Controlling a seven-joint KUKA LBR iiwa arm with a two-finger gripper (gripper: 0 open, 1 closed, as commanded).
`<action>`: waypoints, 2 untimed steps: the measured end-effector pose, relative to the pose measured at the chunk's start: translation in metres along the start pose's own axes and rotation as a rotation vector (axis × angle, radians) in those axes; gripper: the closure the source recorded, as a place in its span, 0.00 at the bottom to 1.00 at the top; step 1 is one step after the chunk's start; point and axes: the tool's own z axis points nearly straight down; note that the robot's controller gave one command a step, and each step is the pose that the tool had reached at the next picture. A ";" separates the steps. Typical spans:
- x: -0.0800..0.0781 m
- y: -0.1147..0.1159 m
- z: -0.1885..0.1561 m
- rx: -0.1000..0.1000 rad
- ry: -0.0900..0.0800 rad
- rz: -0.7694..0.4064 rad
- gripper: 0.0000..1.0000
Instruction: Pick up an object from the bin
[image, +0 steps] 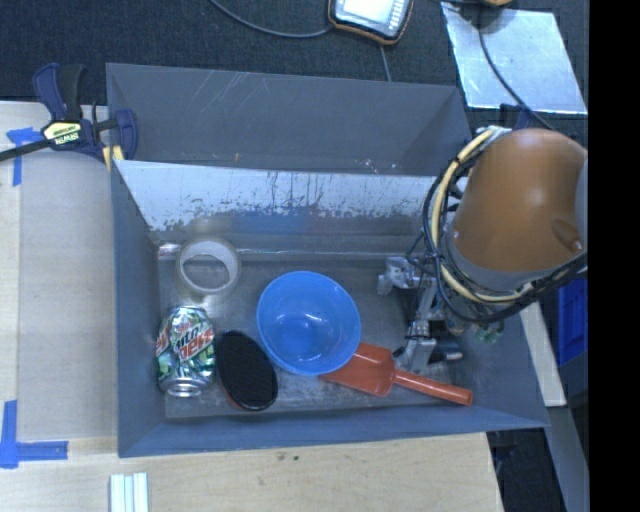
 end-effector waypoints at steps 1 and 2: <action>0.000 0.000 0.000 0.000 0.000 0.000 0.00; -0.001 0.050 0.066 -0.002 0.003 -0.105 0.00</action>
Offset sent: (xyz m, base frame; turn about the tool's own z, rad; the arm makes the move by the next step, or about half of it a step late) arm 0.0017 0.0477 -0.0630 -0.0991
